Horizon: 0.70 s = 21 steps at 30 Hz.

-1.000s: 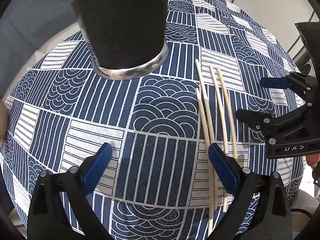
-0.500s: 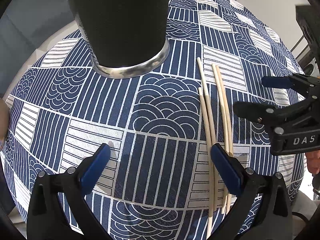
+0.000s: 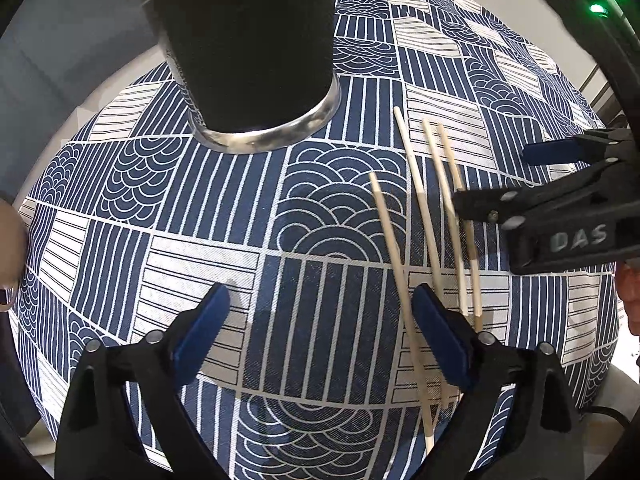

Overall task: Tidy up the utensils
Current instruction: 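Close the left tool on one chopstick while the right tool grasps another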

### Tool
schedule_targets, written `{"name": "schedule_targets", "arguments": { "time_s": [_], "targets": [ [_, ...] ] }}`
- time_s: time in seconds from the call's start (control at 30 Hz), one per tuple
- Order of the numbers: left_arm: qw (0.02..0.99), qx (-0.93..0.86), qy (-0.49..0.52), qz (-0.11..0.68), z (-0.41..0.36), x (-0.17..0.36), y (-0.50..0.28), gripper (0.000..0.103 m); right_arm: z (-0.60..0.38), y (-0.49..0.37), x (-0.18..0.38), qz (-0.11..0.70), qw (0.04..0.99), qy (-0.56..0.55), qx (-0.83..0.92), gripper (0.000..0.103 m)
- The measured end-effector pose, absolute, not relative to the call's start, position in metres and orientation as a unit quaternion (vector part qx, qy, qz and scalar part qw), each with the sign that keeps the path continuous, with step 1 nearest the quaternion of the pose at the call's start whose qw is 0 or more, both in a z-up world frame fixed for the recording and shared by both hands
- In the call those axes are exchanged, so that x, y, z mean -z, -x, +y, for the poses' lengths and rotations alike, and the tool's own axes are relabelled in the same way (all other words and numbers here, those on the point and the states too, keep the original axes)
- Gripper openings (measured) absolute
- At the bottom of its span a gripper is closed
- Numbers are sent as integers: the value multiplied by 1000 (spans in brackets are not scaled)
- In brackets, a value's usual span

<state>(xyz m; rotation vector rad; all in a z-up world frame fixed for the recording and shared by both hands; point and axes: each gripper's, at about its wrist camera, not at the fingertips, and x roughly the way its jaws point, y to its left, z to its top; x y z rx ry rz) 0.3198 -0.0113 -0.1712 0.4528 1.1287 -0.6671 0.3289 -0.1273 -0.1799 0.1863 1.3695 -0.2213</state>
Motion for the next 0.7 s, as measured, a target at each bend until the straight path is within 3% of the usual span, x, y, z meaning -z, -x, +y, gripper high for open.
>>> {"name": "schedule_targets", "arguments": {
  "time_s": [0.3,0.4,0.47,0.57,0.6,0.7],
  "targets": [
    [780,294,-191,519,4,164,-321,62,-131,-340,182,641,754,-96,110,94],
    [784,281,-180,523,8,163,-323,49,-132,-328,173,630,763,-95,110,66],
    [787,269,-171,528,14,162,-323,42,-135,-323,167,621,770,-94,111,32],
    [788,254,-160,537,20,161,-323,26,-144,-314,164,609,779,-93,116,6],
    [788,247,-150,544,25,160,-323,16,-147,-313,164,608,779,-96,115,6],
    [785,239,-102,562,41,160,-321,6,-166,-307,162,612,775,-127,94,5]
  ]
}}
